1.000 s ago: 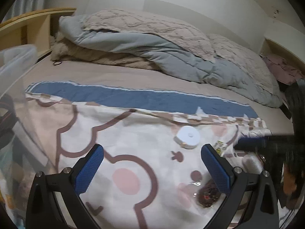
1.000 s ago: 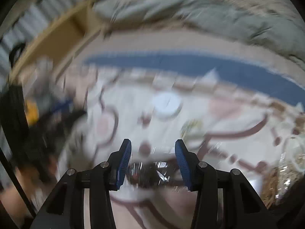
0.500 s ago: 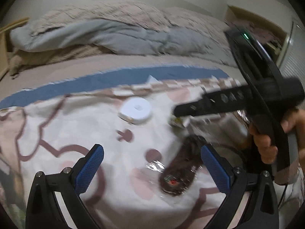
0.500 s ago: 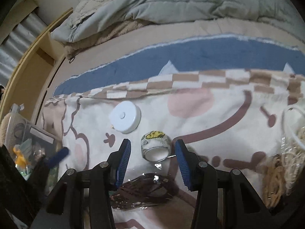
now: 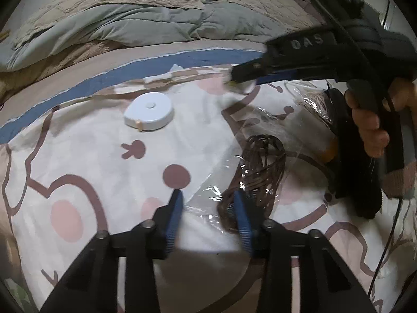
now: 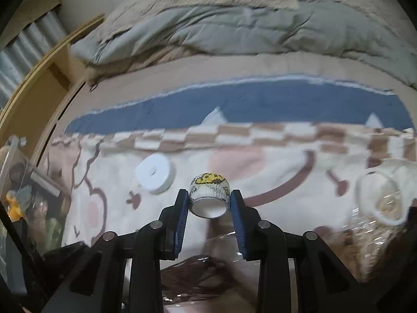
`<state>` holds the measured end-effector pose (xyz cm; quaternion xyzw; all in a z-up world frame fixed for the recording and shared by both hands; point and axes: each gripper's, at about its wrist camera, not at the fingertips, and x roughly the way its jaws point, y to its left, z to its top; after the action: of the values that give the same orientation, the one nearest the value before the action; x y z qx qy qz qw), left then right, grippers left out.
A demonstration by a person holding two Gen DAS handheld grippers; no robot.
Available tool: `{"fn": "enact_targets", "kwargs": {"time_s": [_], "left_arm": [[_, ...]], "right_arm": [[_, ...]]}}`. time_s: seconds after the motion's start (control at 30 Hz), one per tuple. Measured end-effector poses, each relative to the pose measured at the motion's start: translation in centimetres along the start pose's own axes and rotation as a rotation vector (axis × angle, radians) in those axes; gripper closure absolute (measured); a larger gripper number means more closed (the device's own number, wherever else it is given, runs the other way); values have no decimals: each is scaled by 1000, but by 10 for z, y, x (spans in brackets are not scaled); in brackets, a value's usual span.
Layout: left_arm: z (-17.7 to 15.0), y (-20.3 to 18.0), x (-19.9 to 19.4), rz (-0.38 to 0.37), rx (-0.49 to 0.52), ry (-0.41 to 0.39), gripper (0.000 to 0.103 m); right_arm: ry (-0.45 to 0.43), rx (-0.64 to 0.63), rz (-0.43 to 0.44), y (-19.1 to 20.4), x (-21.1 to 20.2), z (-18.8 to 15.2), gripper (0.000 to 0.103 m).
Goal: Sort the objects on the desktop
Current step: 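Grasp the white tape roll with the right tool, then grasp the bagged brown cable with the left tool while the right tool holds the tape roll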
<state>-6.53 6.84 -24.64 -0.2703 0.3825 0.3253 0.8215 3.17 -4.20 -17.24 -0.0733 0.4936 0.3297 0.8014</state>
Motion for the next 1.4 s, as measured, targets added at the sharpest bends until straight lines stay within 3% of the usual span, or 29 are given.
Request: {"fn": "enact_targets", "kwargs": {"time_s": [0.17,0.27,0.4,0.43,0.47,0.53,0.7,0.93,1.07,1.2,1.27,1.4], "left_arm": [[-8,9,-11,-5,-28,17,93],[-17,8,-20,6,-23,32,93],[-24,11,-38,44,-27,2,91],[-26,13,-45,49,-36,-15,80],[-27,14,-49,48,-41,-26,53],[-28,15,-62,49,-41,-69,28],[-29,0,-74,1,40,-80,28],[-53,-27,-54,-6,194,53,26],[-62,-28,-44,52,187,92,26],[-62,-24,-41,101,167,67,26],[-61,-21,-40,100,158,71,19],[-58,-25,-33,85,160,95,18]], "right_arm": [[40,21,-66,-14,3,-7,70],[104,-9,-107,-10,14,-20,70],[154,-25,-85,-3,21,-37,70],[160,-33,-77,1,21,-40,70],[168,-37,-57,5,21,-43,70],[183,-34,-20,13,22,-50,70],[235,-102,17,43,25,-71,70],[273,-122,98,69,7,-95,70],[249,-106,94,70,-13,-98,70],[246,-118,96,67,-35,-104,70],[240,-138,77,67,-46,-111,70],[266,-161,61,68,-65,-136,70]]}}
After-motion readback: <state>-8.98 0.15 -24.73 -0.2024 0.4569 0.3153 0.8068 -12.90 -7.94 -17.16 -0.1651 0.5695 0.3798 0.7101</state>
